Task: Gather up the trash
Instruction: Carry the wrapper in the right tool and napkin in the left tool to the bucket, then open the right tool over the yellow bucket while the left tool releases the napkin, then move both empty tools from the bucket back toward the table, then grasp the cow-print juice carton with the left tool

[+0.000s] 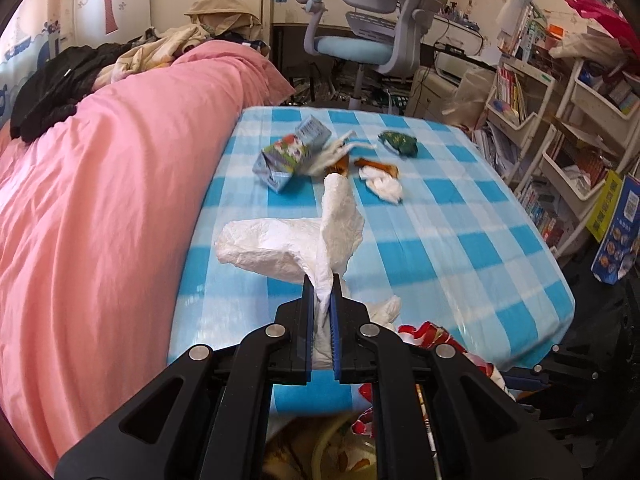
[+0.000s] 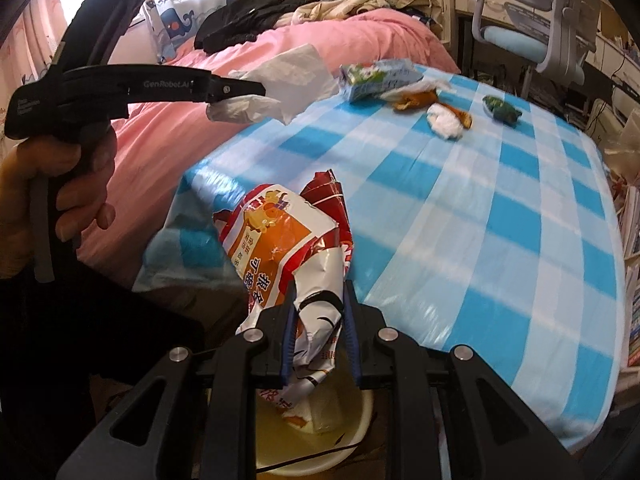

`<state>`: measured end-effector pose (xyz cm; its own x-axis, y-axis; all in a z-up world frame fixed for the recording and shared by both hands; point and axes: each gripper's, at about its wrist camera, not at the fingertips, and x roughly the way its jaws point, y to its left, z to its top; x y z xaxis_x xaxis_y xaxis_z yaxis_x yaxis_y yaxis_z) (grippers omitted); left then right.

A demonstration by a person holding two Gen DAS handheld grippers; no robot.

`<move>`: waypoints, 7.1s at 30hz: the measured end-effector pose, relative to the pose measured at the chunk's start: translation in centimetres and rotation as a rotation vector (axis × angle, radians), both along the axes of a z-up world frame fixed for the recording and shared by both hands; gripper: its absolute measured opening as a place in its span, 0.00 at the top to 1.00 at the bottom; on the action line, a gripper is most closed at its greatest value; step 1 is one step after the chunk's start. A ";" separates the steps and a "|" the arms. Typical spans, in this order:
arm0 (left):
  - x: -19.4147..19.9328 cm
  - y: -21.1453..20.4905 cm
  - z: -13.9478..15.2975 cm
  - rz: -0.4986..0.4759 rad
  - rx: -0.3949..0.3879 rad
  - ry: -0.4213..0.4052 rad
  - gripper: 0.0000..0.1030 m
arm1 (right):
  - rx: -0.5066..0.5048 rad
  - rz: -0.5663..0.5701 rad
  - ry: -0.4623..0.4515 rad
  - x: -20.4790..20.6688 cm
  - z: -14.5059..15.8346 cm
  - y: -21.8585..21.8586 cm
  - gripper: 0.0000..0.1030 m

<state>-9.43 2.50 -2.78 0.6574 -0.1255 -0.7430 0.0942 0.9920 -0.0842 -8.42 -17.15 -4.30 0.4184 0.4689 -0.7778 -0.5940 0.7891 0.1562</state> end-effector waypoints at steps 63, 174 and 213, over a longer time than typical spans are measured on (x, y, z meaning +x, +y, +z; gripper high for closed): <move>-10.8 -2.0 -2.4 0.096 0.071 -0.007 0.18 | -0.418 0.157 0.051 -8.8 -6.1 2.8 0.22; 10.0 11.3 1.8 0.292 0.184 -0.041 0.09 | -0.401 0.252 0.013 -6.8 -10.4 6.9 0.12; 21.2 2.0 -2.0 0.108 0.010 0.084 0.68 | -0.147 0.234 -0.103 -3.4 -2.1 5.5 0.12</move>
<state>11.75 4.49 -4.80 0.6023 -0.0500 -0.7967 -0.0201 0.9968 -0.0777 -11.85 -11.67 -6.37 0.3924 0.4473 -0.8037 -0.7691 0.6388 -0.0199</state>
